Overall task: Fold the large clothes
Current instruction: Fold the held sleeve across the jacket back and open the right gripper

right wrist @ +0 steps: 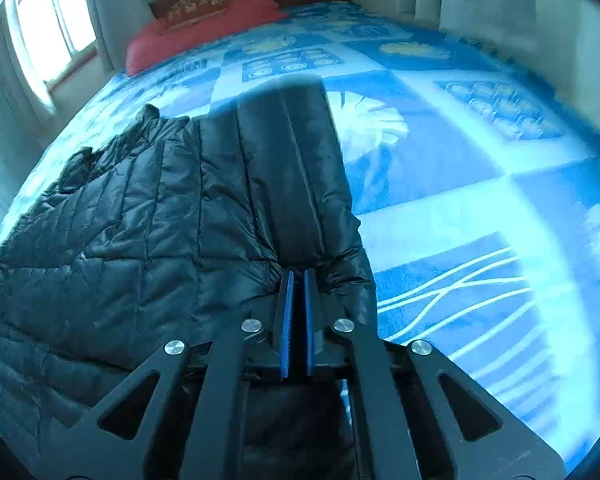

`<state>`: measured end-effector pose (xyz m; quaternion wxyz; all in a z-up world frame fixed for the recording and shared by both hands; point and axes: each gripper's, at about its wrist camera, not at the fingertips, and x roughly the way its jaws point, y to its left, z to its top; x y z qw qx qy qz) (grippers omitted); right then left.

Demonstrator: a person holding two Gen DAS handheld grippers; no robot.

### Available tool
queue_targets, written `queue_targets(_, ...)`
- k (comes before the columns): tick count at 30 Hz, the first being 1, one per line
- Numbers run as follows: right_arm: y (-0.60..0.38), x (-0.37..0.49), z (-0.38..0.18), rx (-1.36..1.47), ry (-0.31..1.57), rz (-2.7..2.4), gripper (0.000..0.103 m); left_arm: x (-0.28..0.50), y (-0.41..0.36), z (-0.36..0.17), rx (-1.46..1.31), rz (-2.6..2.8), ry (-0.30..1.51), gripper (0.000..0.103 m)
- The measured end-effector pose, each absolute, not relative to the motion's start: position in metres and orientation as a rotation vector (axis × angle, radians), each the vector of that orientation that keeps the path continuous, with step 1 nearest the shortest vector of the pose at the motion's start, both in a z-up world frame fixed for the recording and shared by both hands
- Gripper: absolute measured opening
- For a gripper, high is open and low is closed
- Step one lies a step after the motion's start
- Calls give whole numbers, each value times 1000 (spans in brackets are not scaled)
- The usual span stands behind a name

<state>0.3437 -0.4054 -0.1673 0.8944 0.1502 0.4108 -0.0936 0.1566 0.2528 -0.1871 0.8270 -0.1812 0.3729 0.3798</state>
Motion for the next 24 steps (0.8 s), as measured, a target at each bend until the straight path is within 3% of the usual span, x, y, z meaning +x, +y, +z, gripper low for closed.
queue_targets(6, -405, 360, -132, 255, 758, -202, 12, 159, 251, -187, -375, 814, 796, 99)
queue_targets(10, -416, 393, -164, 254, 882, -214, 14, 159, 251, -187, -373, 815, 797, 99)
queue_targets(14, -416, 397, -137, 246, 831, -209, 14, 159, 251, -187, -372, 816, 797, 99)
queue_targets(18, -416, 419, -124, 245, 759, -231, 36, 159, 251, -188, -370, 817, 798, 99)
queue_targets(22, -419, 450, -166, 221, 872, -260, 38, 159, 251, -188, -370, 817, 798, 99)
queue_targets(24, -411, 450, -157, 198, 856, -294, 38, 159, 251, -188, -369, 818, 799, 99)
